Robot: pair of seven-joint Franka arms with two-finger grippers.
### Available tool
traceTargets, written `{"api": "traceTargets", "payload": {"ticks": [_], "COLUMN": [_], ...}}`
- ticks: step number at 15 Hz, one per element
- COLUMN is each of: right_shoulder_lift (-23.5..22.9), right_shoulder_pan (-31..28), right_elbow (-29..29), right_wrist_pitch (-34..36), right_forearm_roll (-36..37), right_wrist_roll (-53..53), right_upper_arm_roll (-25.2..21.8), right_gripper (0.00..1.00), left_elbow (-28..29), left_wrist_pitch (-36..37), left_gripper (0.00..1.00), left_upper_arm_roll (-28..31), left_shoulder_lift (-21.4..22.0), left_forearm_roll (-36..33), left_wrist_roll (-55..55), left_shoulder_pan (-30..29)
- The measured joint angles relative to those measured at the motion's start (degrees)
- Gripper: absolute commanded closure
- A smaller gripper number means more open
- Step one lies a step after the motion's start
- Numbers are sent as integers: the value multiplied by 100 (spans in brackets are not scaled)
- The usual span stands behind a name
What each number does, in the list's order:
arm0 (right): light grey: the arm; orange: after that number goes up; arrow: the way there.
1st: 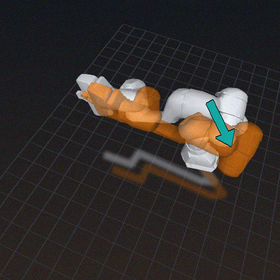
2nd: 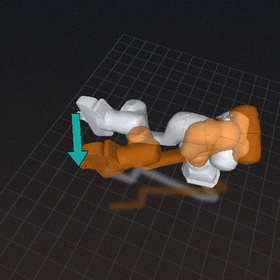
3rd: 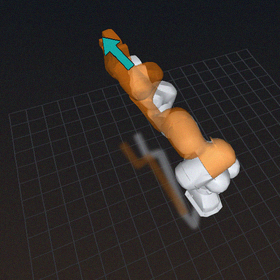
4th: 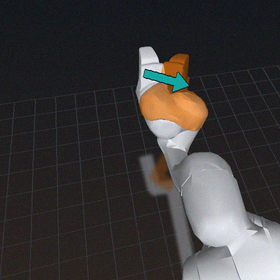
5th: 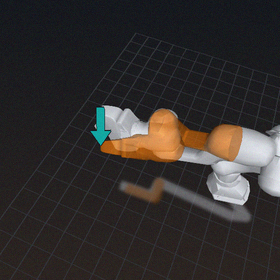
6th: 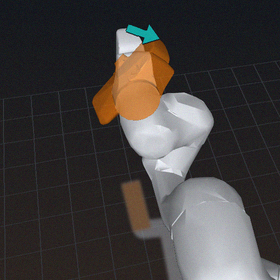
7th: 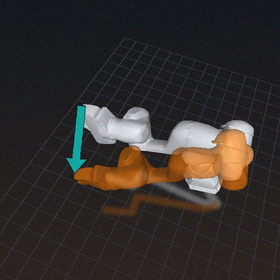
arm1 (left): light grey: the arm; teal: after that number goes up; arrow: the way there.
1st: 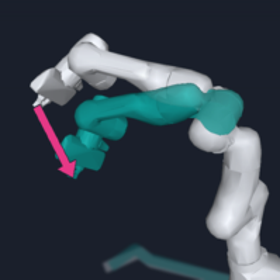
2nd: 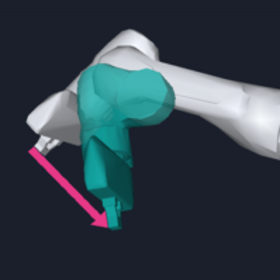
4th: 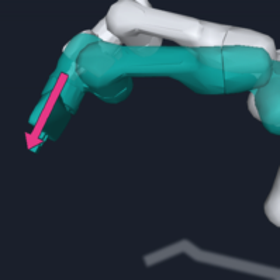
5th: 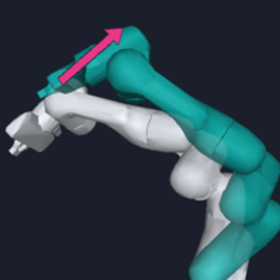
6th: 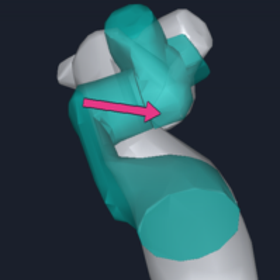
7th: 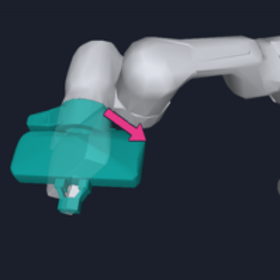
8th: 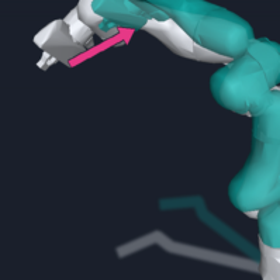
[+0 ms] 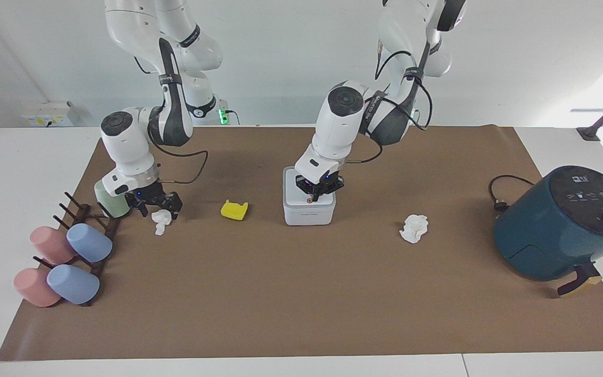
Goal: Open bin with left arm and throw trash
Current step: 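Lift the bin lid with the left gripper while the right gripper grasps paper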
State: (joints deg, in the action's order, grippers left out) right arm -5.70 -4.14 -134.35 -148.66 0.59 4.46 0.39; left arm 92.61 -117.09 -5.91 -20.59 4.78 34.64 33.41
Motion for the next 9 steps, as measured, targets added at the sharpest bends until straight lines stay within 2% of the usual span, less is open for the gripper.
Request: {"api": "traceTargets", "payload": {"ticks": [1,2,4,6,9], "right_shoulder_lift": [-2,-7,-58,-129,-163], "right_shoulder_pan": [5,6,7,7,8], "right_elbow": [-29,-55,-100,-118,-119], "right_wrist_pitch": [-79,-128,-239,-311,-314], "right_forearm_roll": [0,0,0,0,0], "right_wrist_roll": [0,0,0,0,-43], "right_upper_arm_roll": [3,8,15,18,25], "right_gripper": [11,22,55,100,100], "left_elbow": [35,68,78,80,83], "left_wrist_pitch": [-16,-32,-61,-63,-64], "left_gripper": [100,100,100,100,100], "left_upper_arm_roll": [-1,1,1,2,3], "left_shoulder_lift": [0,-1,3,3,3], "left_forearm_roll": [0,0,0,0,-1], "left_wrist_roll": [0,0,0,0,-1], "left_shoulder_pan": [36,73,105,105,109]}}
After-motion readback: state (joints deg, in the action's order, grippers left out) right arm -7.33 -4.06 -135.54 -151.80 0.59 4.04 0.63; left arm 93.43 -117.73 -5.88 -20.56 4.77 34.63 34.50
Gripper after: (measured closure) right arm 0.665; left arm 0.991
